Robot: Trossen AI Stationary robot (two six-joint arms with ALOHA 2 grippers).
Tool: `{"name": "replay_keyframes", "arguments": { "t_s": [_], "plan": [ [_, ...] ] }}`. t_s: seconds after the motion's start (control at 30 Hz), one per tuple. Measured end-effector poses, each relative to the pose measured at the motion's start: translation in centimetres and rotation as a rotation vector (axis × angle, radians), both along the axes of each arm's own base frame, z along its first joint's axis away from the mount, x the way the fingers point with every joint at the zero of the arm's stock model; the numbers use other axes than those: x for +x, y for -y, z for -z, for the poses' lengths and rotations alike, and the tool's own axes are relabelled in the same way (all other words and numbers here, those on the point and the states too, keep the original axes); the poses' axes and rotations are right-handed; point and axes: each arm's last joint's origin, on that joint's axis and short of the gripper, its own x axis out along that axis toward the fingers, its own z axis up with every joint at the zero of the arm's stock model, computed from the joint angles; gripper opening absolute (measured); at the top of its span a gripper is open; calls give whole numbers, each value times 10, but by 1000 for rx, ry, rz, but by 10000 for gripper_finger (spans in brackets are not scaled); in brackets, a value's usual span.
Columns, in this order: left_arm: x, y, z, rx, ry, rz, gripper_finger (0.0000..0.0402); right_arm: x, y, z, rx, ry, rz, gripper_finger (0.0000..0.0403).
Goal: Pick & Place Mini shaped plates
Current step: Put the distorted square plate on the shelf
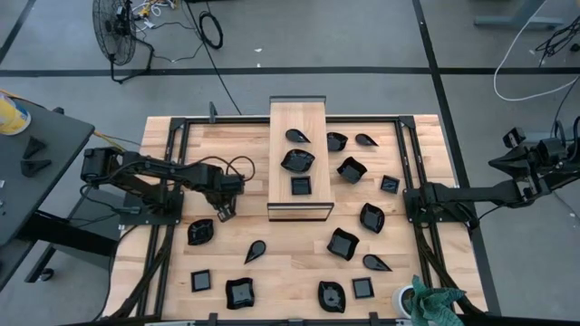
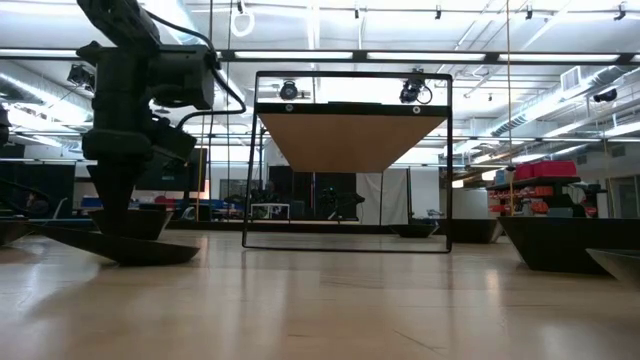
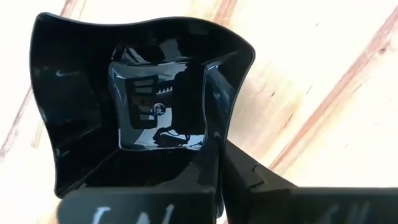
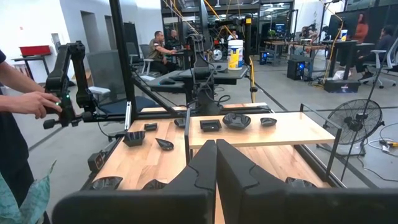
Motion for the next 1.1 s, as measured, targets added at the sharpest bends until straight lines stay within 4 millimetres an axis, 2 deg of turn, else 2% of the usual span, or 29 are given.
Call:
{"name": "replay_keyframes", "arguments": {
  "t_s": [0.23, 0.4, 0.8, 1.1],
  "plan": [
    [3, 0, -8, -3, -14, 17, 4, 0, 0, 0, 0, 0, 0, 10],
    [7, -1, -25, -11, -54, 24, 4, 0, 0, 0, 0, 0, 0, 10],
    [15, -1, -82, -11, -120, 50, 3, 0, 0, 0, 0, 0, 0, 10],
    [21, -8, -140, 39, -77, 31, 3, 0, 0, 0, 0, 0, 0, 10]
  ]
}}
